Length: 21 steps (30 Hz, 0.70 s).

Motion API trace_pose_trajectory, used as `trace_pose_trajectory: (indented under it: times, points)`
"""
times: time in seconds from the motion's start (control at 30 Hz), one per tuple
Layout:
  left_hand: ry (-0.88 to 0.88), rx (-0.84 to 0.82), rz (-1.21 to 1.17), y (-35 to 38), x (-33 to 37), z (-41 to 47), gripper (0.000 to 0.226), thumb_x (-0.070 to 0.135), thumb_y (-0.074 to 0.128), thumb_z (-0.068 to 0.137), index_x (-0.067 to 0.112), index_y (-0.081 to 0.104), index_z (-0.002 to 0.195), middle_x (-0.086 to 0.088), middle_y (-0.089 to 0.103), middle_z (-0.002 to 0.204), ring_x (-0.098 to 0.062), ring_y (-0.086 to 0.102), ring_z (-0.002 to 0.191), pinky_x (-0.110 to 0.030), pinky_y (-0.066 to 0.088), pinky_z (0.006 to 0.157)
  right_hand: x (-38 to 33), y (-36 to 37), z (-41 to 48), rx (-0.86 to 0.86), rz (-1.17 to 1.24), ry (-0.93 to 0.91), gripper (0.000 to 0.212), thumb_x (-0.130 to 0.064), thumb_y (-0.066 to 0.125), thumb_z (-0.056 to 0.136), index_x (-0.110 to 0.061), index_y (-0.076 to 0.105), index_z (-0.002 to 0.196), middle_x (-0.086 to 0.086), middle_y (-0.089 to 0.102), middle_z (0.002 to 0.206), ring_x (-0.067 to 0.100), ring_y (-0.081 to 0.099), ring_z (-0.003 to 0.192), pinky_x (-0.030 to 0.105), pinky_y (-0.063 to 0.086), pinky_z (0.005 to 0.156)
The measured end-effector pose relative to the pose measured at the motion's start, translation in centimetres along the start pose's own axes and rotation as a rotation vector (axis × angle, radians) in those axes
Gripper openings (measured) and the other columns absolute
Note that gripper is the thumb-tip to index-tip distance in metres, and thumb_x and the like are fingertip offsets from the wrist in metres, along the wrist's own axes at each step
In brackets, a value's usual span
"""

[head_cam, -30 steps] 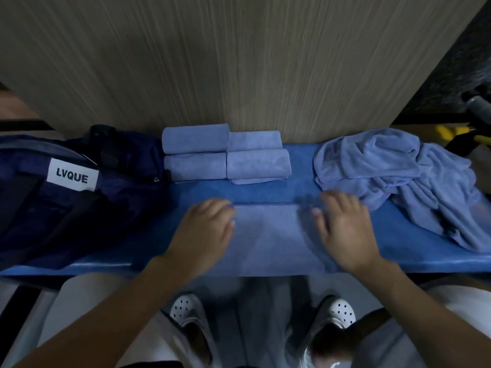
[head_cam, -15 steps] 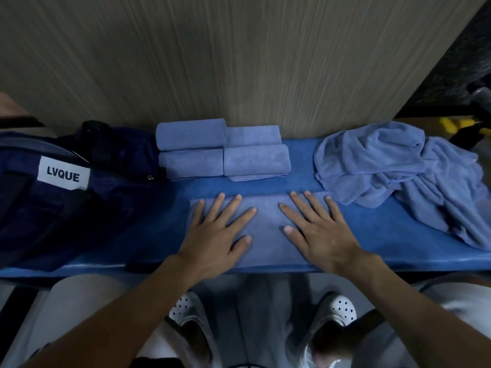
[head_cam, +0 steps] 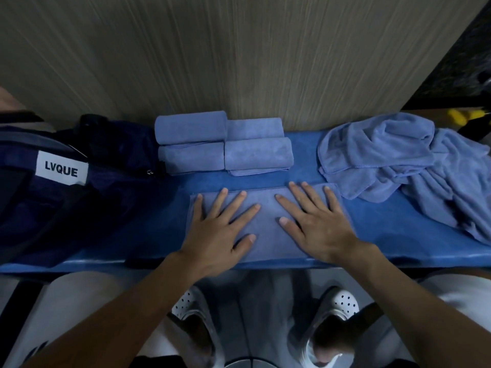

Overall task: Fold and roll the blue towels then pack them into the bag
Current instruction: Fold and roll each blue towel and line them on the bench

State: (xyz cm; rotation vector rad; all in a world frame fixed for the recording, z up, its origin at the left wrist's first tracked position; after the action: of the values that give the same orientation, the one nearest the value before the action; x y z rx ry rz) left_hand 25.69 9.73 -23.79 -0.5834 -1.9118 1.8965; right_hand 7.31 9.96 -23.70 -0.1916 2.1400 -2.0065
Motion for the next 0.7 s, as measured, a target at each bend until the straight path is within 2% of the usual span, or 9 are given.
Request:
trace_pose_trajectory:
  times: [0.1,0.23,0.33,0.37,0.43,0.5,0.53,0.6,0.7]
  points:
    - [-0.006,-0.005,-0.016,0.0,-0.1,-0.1,0.063,0.065,0.017,0.094,0.041,0.019,0.153,0.004,0.013,0.164,-0.032,0.008,0.151,-0.072,0.013,0.108,1.5,-0.1,0.2,-0.002,-0.010,0.079,0.080,-0.069,-0.022,0.081,-0.042,0.004,0.151,-0.007,0.001,0.163,0.015,-0.003,0.149,0.051,-0.004,0.119]
    - [0.010,-0.004,0.002,-0.1,-0.2,-0.1,0.062,0.064,0.017,0.095,0.041,0.018,0.153,0.005,0.011,0.164,-0.031,0.007,0.151,-0.072,0.014,0.108,3.5,-0.1,0.0,-0.033,0.034,0.189,0.068,-0.065,-0.011,0.085,-0.046,-0.002,0.150,-0.009,-0.004,0.162,0.013,-0.008,0.149,0.049,-0.004,0.119]
    - [0.019,-0.015,0.007,0.0,-0.3,-0.2,0.062,0.063,0.020,0.096,0.040,0.020,0.153,0.004,0.013,0.164,-0.031,0.008,0.151,-0.072,0.015,0.108,4.1,-0.4,-0.4,-0.023,0.050,0.211,0.070,-0.064,-0.010,0.086,-0.042,0.004,0.152,-0.006,-0.002,0.163,0.013,-0.007,0.149,0.049,-0.001,0.119]
    - [0.017,-0.011,0.006,-0.1,-0.3,-0.2,0.062,0.063,0.021,0.095,0.039,0.022,0.153,0.003,0.014,0.164,-0.032,0.009,0.151,-0.072,0.015,0.108,4.1,-0.8,-0.6,0.012,0.046,0.212,0.070,-0.062,-0.006,0.088,-0.039,0.011,0.152,-0.004,0.004,0.163,0.014,-0.002,0.149,0.050,0.002,0.119]
    - [0.006,0.008,-0.008,-0.5,0.0,-0.1,0.062,0.062,0.023,0.095,0.038,0.026,0.152,0.002,0.017,0.163,-0.031,0.009,0.151,-0.072,0.013,0.109,3.8,-2.1,-1.4,0.139,0.031,0.230,0.066,-0.058,0.016,0.093,-0.026,0.033,0.148,0.005,0.028,0.156,0.023,0.023,0.145,0.053,0.020,0.114]
    - [0.017,0.045,-0.023,-1.2,0.7,0.3,0.061,0.059,0.025,0.095,0.035,0.029,0.151,0.002,0.016,0.163,-0.029,0.007,0.151,-0.070,0.007,0.112,4.2,-3.9,-2.4,0.301,-0.004,0.317,0.054,-0.049,0.045,0.090,-0.011,0.052,0.128,0.014,0.051,0.129,0.034,0.048,0.120,0.051,0.038,0.096]
    - [0.033,0.060,-0.027,-1.4,1.2,0.6,0.060,0.057,0.025,0.096,0.035,0.029,0.151,0.003,0.016,0.163,-0.026,0.006,0.152,-0.067,0.006,0.114,4.9,-4.3,-2.9,0.316,0.005,0.401,0.050,-0.047,0.053,0.088,-0.006,0.055,0.117,0.016,0.055,0.117,0.036,0.051,0.110,0.050,0.039,0.090]
    - [0.062,0.059,-0.042,-1.4,2.0,1.0,0.059,0.055,0.022,0.097,0.036,0.025,0.152,0.004,0.014,0.163,-0.022,0.004,0.152,-0.061,0.004,0.117,6.2,-3.8,-3.7,0.182,0.023,0.574,0.055,-0.054,0.053,0.088,-0.004,0.055,0.110,0.016,0.057,0.112,0.035,0.051,0.109,0.048,0.037,0.091]
    - [0.069,0.017,-0.062,-0.4,2.5,1.3,0.060,0.059,0.013,0.095,0.042,0.015,0.153,0.008,0.005,0.164,-0.020,-0.002,0.152,-0.056,0.002,0.119,7.4,-2.7,-4.5,0.057,0.071,0.672,0.067,-0.066,0.048,0.086,-0.005,0.053,0.114,0.015,0.053,0.120,0.034,0.047,0.116,0.046,0.035,0.095]
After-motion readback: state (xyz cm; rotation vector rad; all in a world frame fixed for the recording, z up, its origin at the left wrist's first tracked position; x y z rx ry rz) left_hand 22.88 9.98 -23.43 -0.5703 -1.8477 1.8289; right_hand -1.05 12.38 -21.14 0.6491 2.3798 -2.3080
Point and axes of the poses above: each hand's wrist, its own z-axis towards the middle knuckle, its own y-axis out of the palm, x = y × z, the point moved 8 cm from there along z, towards the middle knuckle
